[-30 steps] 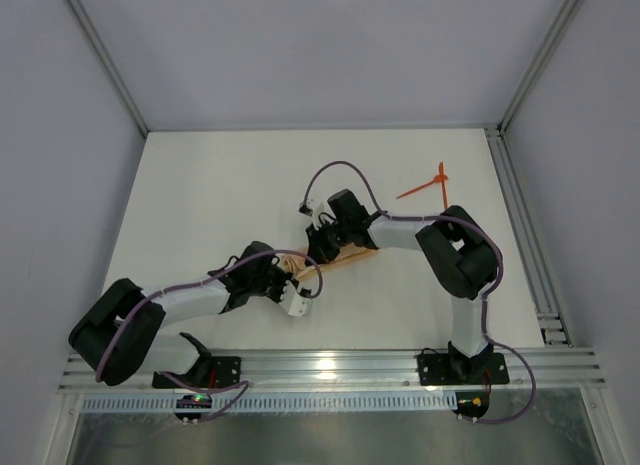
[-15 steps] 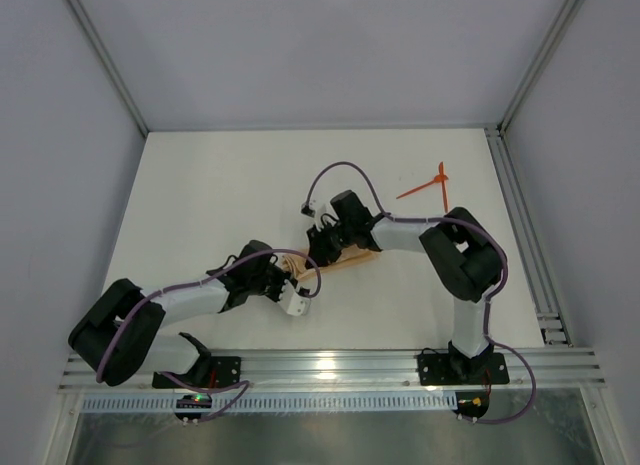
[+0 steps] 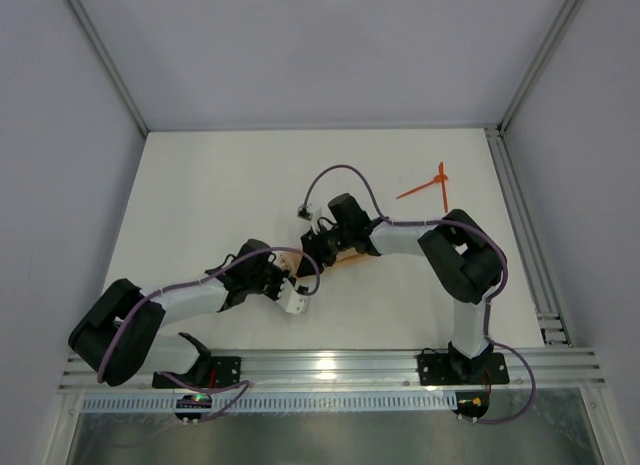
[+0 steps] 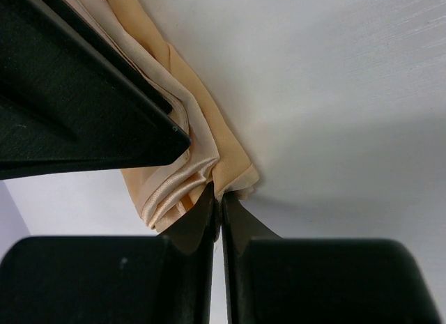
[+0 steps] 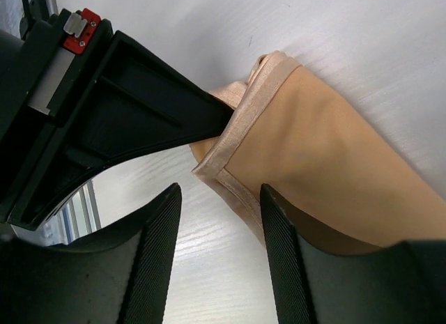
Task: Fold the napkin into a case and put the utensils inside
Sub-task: Stuff the top corner of the smaller-rectangle-folded napkin into the folded napkin.
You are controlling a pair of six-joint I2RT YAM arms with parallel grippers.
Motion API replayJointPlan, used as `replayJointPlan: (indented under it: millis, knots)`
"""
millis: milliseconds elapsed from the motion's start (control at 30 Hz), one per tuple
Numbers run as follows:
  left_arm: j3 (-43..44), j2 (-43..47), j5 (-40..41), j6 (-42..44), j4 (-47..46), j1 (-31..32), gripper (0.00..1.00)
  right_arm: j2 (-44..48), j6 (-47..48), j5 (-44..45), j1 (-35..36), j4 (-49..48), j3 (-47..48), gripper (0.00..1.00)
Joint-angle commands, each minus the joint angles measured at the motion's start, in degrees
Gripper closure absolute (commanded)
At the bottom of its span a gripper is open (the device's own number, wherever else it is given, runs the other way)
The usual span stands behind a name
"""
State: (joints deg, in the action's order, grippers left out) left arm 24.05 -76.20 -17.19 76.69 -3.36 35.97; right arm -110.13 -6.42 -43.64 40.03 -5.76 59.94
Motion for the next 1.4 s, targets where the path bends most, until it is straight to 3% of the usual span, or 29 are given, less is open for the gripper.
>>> replayJointPlan:
  millis: [0,400,533,667,967,1067,1100,1367]
  knots:
    - [0.03,-0.87,-0.74,-1.71,2.56,-0.72,0.94,2.55,1.57,1.71,0.84,-0.05,1.93,0.43]
    - [0.38,-0.79,-3.02,-3.56,1.16,-0.72,0.93,-1.4,-0.7,9.27,4.0,-1.98,2.11,0.46]
    - [0.38,-1.05,-3.29,-3.56,0.28,-0.72,0.93,-2.72,-4.56,9.89,3.91,-4.43,1.32,0.6]
    - [0.47,-1.05,-3.11,-3.82,0.02,-0.63,0.93,-4.13,-5.45,11.29,4.0,-3.47,2.28,0.66]
    - [0.64,-1.32,-3.29,-5.23,-0.51,-0.63,0.92,-5.1,-7.73,12.61,4.44,-2.77,2.55,0.66]
    - [0.64,-1.49,-3.64,-4.97,-0.6,-0.72,0.92,-6.06,-8.61,12.35,4.35,-3.03,2.72,0.8]
    - [0.64,-1.58,-3.64,-4.88,-0.69,-0.63,0.92,-6.15,-9.05,12.26,4.44,-3.29,2.29,0.95]
    - [-1.9,0.09,-1.8,-1.54,2.3,-0.72,0.95,-1.33,-8.62,14.46,0.76,-4.96,-1.23,0.97]
